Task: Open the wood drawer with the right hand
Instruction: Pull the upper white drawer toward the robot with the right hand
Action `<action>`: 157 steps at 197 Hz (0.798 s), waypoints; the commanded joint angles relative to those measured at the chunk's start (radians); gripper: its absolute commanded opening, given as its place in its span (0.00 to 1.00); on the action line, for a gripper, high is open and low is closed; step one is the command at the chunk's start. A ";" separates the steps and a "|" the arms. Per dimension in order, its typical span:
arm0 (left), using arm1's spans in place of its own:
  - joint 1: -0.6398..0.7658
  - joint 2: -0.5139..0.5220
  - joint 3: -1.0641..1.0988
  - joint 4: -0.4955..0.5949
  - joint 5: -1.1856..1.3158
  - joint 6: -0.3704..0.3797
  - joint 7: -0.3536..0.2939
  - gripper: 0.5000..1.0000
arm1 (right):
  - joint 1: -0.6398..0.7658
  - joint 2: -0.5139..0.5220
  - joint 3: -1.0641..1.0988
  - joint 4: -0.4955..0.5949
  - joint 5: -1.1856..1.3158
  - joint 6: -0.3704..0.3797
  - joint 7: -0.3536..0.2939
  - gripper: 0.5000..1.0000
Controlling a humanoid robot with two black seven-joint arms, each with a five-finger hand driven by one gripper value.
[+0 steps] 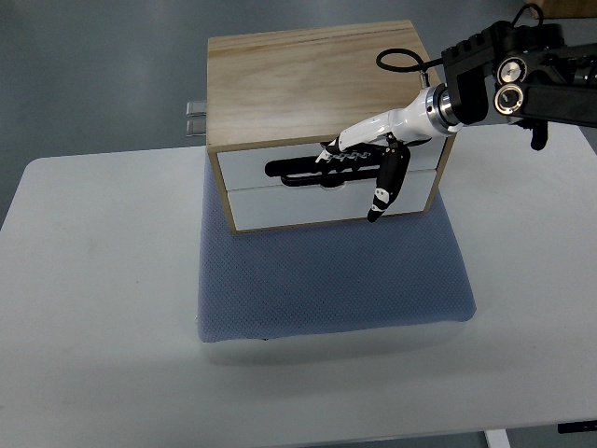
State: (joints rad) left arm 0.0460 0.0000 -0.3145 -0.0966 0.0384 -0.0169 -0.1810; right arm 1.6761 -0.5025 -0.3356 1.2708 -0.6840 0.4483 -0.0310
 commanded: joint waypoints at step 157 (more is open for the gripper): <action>0.000 0.000 0.000 0.000 0.000 0.000 0.000 1.00 | 0.008 -0.011 -0.002 0.016 0.001 0.144 0.005 0.88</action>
State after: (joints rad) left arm 0.0460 0.0000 -0.3145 -0.0966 0.0384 -0.0169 -0.1810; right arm 1.6766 -0.5103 -0.3376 1.2842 -0.6826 0.5646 -0.0285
